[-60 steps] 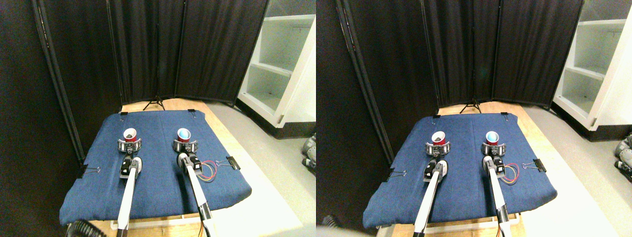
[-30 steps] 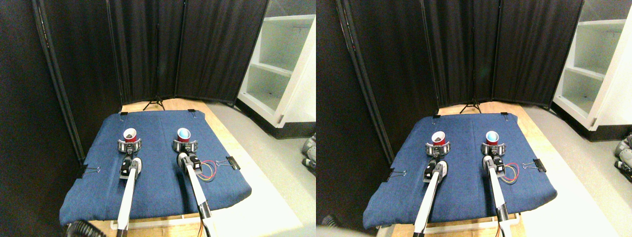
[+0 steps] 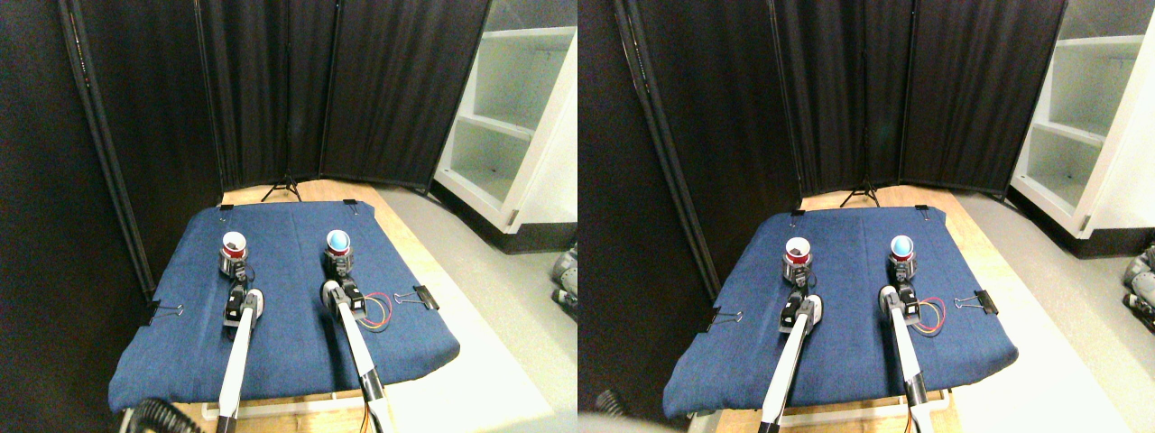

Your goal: Pour (bimanual)

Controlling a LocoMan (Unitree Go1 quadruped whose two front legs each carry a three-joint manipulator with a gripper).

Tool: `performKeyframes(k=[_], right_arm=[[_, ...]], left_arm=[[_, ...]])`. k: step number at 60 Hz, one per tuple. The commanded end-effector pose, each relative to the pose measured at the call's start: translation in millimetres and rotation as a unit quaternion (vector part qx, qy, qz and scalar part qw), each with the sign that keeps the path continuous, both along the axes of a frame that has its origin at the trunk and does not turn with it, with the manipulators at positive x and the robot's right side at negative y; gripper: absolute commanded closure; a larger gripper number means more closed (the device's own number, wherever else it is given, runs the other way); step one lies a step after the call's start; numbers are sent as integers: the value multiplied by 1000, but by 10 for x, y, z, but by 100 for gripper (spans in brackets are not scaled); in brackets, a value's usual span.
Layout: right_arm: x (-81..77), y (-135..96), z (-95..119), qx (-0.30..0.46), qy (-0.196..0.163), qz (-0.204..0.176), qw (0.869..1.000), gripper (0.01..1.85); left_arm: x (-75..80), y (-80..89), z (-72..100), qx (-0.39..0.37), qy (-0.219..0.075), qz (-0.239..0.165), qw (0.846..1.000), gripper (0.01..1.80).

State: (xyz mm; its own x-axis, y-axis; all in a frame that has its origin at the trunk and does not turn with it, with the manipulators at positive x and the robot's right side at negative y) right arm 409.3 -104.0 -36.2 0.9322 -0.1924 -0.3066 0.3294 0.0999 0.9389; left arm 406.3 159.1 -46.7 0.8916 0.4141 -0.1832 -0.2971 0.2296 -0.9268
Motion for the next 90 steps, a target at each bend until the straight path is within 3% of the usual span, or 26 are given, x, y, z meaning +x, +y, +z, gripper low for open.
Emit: performKeyframes(k=[1,20,25,26,29,34,36,41,42,47,48,53,90], right_arm=[[2,26,5,-14,-1,7,1000,185],[-18,-13,39,-18,-7,12,1000,185],[-34,-29,84,-17,3,5,1000,185],[-35,-60,152,-14,-3,13,1000,185],[-40,-70,192,-19,-4,13,1000,185],[-40,-70,192,-19,-4,13,1000,185],[-36,-85,285,-32,-11,25,999,185],[-36,-85,285,-32,-11,25,999,185],[-32,-72,411,-47,-17,38,998,185],[-32,-72,411,-47,-17,38,998,185],[-22,-44,509,-52,-18,42,998,185],[-3,-18,620,-56,-23,54,997,185],[58,97,1145,-82,-56,112,989,185]], left_arm=[[-4,-41,-72,14,14,-8,1000,180],[-5,-42,35,26,14,-26,999,180],[-12,-49,90,27,11,-39,999,180],[-10,-56,188,29,8,-54,998,180],[-10,-61,240,28,7,-68,997,180],[-10,-61,240,28,7,-68,997,180],[-9,-78,355,29,5,-93,995,180],[-9,-78,355,29,5,-93,995,180],[14,-121,484,21,0,-104,994,180],[14,-121,484,21,0,-104,994,180],[18,-166,575,20,1,-121,992,180],[30,-237,680,18,1,-126,992,180],[61,-621,982,-8,6,-164,986,180]])
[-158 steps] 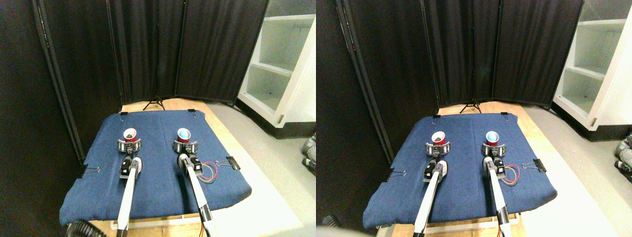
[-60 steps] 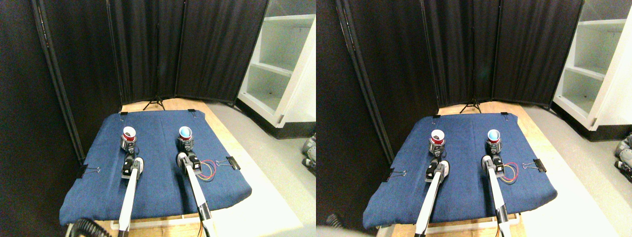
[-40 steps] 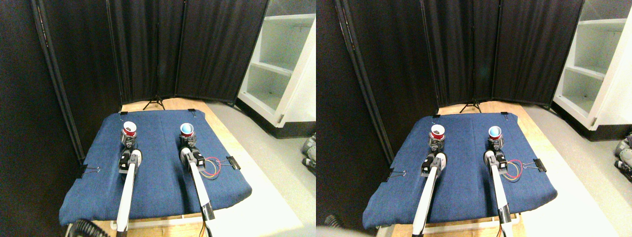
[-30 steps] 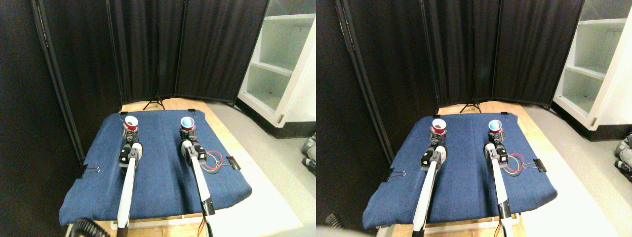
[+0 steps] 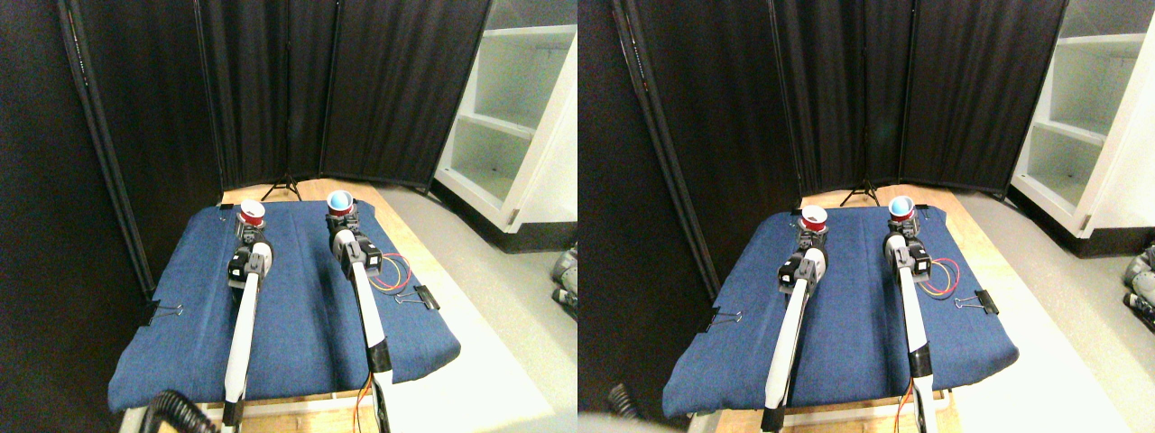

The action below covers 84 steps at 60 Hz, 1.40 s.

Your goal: Pour (bimanual)

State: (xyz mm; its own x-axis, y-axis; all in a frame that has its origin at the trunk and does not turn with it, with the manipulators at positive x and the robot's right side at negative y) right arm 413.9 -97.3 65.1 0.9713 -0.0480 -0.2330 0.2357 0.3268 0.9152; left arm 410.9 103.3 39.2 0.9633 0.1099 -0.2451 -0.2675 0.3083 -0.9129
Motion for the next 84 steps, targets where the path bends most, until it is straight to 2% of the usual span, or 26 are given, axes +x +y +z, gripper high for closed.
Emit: performKeyframes(k=[1,17,34,52,59,70,84], right_arm=[[-3,49,173,2,-27,17,999,185],[-14,206,302,-34,-36,71,996,185],[-13,351,432,-55,-45,102,992,185],[-32,417,555,-92,-52,112,988,185],[-54,447,617,-145,-55,129,979,185],[-76,464,696,-149,-51,133,979,185],[-115,521,748,-190,-46,161,967,185]], left_arm=[[13,-100,145,-6,-25,-8,1000,180],[-76,-322,229,-26,-9,-24,999,180],[-150,-545,272,-28,15,-42,999,180],[-187,-627,273,-25,29,-55,998,180],[-209,-673,226,-33,44,-59,997,180],[-232,-708,170,-25,50,-57,997,180],[-261,-759,130,-34,54,-54,996,180]])
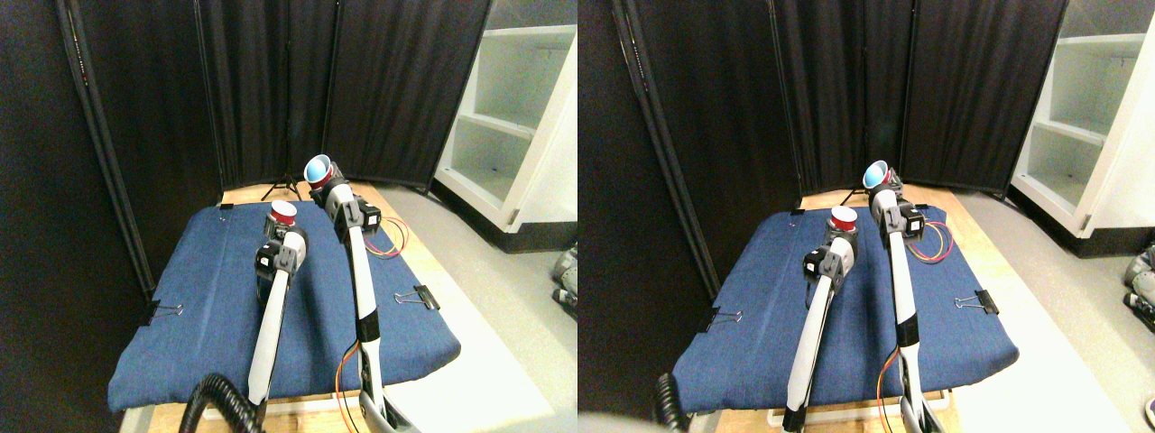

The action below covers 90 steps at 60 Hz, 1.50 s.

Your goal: Pour (bimanual)

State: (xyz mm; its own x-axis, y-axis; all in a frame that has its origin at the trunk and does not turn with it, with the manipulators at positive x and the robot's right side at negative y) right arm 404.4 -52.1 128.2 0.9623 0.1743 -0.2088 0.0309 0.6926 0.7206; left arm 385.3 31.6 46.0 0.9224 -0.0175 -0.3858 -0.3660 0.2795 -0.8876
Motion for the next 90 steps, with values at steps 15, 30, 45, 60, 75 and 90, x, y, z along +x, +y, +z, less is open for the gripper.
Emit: performKeyframes(k=[15,30,45,60,75,90], right_arm=[[28,110,53,5,-17,43,999,185],[39,93,26,-41,-15,56,997,185],[18,55,-36,-90,-12,59,994,185],[8,79,-5,-150,-36,82,985,185],[-12,144,33,-214,-62,100,970,185],[-26,199,46,-263,-77,129,953,185]], left_arm=[[-63,-123,120,-6,-19,-4,1000,180],[-75,-128,164,-14,-16,-14,1000,180],[-113,-134,185,-9,-15,-19,1000,180],[-131,-150,176,-13,-11,-15,1000,180],[-128,-146,184,-14,-14,-16,1000,180],[-131,-128,157,-19,-11,-14,1000,180]])
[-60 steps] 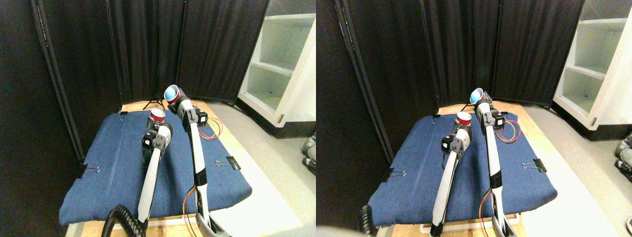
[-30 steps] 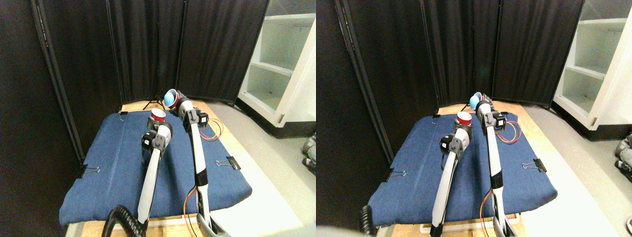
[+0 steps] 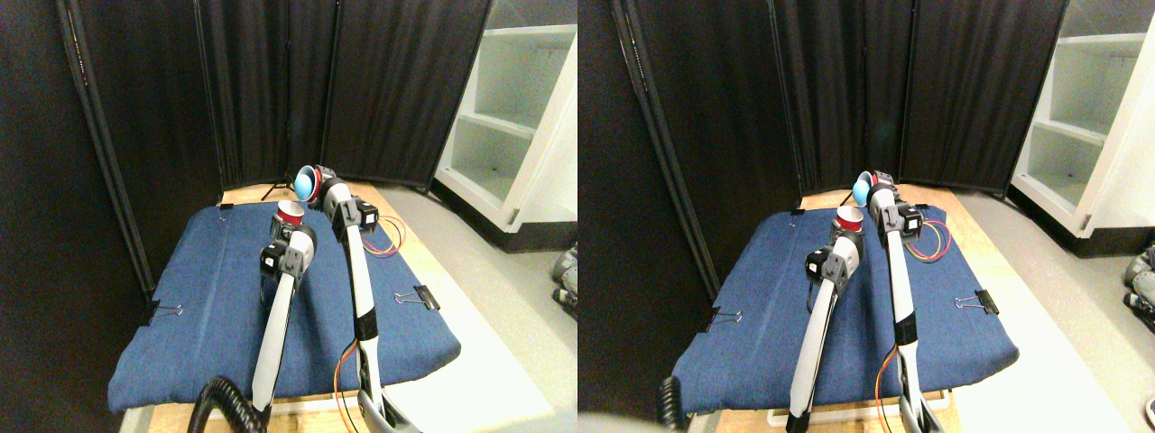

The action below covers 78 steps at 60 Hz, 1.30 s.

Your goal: Pour (bimanual)

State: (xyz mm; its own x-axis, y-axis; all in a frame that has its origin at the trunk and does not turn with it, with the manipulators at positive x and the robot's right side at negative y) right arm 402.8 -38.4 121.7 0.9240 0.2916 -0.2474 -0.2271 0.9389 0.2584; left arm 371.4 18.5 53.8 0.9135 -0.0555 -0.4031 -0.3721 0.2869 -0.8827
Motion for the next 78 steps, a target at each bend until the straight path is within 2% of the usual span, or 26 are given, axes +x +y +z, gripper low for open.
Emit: performKeyframes(k=[1,2,8,9,10,13,17,22,23,25,29,34,44,53,56,58,59,61,62,65,68,69,73,75,77,78], right_arm=[[-10,62,111,5,-28,14,999,185],[-10,80,107,-12,-33,27,999,185],[-10,92,104,-25,-38,32,998,185],[-13,111,95,-47,-50,50,996,185],[-13,118,91,-57,-52,50,996,185],[-13,124,89,-61,-52,53,995,185],[-35,151,76,-106,-52,65,991,185],[-36,163,57,-144,-68,88,983,185],[-23,161,41,-164,-77,102,978,185],[-27,164,36,-171,-76,98,977,185],[-14,166,12,-202,-97,120,967,185],[-10,169,-2,-217,-100,128,962,185],[9,154,-19,-224,-105,112,963,185],[27,139,-27,-227,-112,114,961,185],[37,128,-24,-220,-108,104,964,185],[52,112,-18,-187,-85,69,976,185],[52,112,-18,-187,-85,69,976,185],[78,81,-10,-103,-52,11,993,185],[78,81,-10,-103,-52,11,993,185],[113,30,-18,-38,-21,-40,998,185],[145,-15,-33,-3,-8,-58,998,185],[153,-65,-48,49,13,-96,994,185],[155,-97,-59,66,20,-121,990,185],[172,-158,-86,142,38,-143,979,185],[172,-158,-86,142,38,-143,979,185],[196,-206,-106,180,41,-150,971,185]], left_arm=[[8,3,78,-15,-20,6,1000,180],[6,11,80,-11,-22,6,1000,180],[4,17,83,-8,-24,6,1000,180],[11,35,84,-13,-23,7,1000,180],[17,41,81,-13,-23,7,1000,180],[21,47,80,-13,-23,6,1000,180],[27,55,76,-12,-24,5,1000,180],[30,57,74,-12,-23,5,1000,180],[31,59,74,-12,-22,7,1000,180],[31,59,74,-12,-22,7,1000,180],[34,56,73,-16,-21,5,1000,180],[50,56,71,-12,-22,4,1000,180],[67,45,76,-17,-20,7,1000,180],[86,20,80,-15,-18,7,1000,180],[95,14,74,-10,-20,7,1000,180],[108,18,64,-12,-18,6,1000,180],[108,18,64,-12,-18,6,1000,180],[110,19,59,-9,-18,7,1000,180],[110,19,59,-9,-18,7,1000,180],[117,25,52,-10,-18,6,1000,180],[118,31,48,-8,-20,8,1000,180],[120,47,45,-5,-21,11,1000,180],[126,66,41,-4,-21,11,1000,180],[143,104,35,-2,-21,9,1000,180],[143,104,35,-2,-21,9,1000,180],[159,132,30,-2,-22,9,1000,180]])
